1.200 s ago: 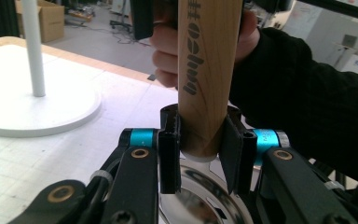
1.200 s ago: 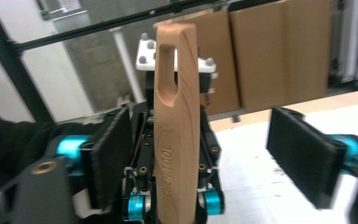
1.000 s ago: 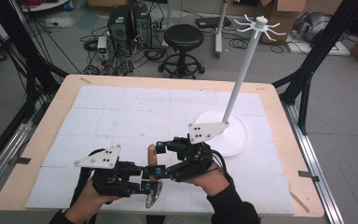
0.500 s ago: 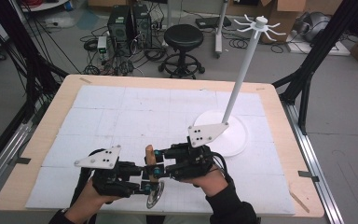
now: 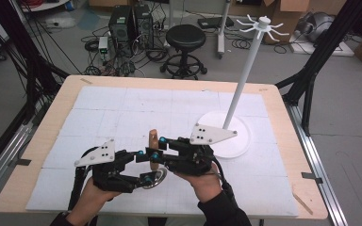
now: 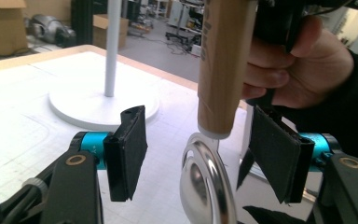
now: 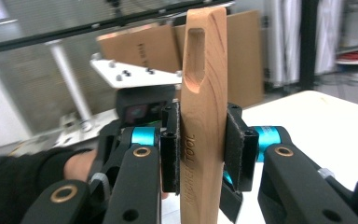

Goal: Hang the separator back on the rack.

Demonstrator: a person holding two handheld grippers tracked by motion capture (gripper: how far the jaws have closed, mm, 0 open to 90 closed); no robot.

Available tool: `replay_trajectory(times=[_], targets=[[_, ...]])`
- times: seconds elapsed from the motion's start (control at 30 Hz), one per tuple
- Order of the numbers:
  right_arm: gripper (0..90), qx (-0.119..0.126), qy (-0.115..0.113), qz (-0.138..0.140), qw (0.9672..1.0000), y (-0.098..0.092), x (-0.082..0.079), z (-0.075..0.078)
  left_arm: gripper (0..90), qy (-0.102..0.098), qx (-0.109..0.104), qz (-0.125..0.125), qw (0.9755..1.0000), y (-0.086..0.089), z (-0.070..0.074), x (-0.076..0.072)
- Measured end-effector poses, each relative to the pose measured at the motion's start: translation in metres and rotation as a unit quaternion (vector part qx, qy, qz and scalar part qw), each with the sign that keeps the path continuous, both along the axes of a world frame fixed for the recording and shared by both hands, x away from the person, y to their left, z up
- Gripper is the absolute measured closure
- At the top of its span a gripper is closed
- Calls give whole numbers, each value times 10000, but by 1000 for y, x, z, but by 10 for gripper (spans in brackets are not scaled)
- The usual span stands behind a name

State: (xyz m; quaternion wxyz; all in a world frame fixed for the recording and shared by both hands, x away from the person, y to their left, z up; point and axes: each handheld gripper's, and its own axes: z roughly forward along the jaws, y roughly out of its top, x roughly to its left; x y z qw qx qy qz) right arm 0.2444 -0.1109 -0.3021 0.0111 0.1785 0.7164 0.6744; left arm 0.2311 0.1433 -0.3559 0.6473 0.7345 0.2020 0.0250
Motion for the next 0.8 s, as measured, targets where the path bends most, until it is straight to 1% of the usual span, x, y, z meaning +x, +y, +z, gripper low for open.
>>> replay_trajectory(times=[0.13, 0.23, 0.3, 0.33, 0.4, 0.47, 0.5, 0.63, 0.67, 0.7, 0.73, 0.8], targets=[[700, -27, 40, -308, 9995, 2, -3, 0, 373, -54, 2, 83, 10000, 1, 1, 0], [700, 19, 121, -602, 9981, 3, -5, -1, 392, -123, 49, 212, 9997, 1, 1, -2], [700, -3, 184, -761, 9969, 4, -6, -1, 413, -146, 66, 291, 9994, 1, 1, -3], [700, -18, 176, -785, 9968, 5, -7, -1, 423, -147, 56, 340, 9993, -1, 1, -4], [700, -48, 200, -860, 9961, 7, -8, -2, 441, -154, 82, 324, 9993, -2, 2, -4], [700, -42, 195, -884, 9959, 9, -9, -3, 481, -176, 113, 285, 9994, -3, 2, -5], [699, -46, 216, -894, 9958, 10, -10, -4, 509, -191, 139, 285, 9993, -3, 2, -5], [699, -75, 327, -946, 9950, 14, -10, -8, 555, -185, 255, 381, 9988, -4, 1, -6], [699, -85, 304, -926, 9952, 14, -10, -9, 569, -181, 264, 383, 9988, -4, 1, -6], [699, -95, 327, -941, 9950, 15, -10, -9, 581, -189, 299, 394, 9986, -5, 1, -6], [699, -129, 330, -993, 9944, 16, -11, -10, 599, -233, 356, 415, 9982, -5, 1, -6], [699, -167, 317, -1035, 9940, 17, -11, -10, 641, -234, 388, 437, 9980, -5, 1, -6]])
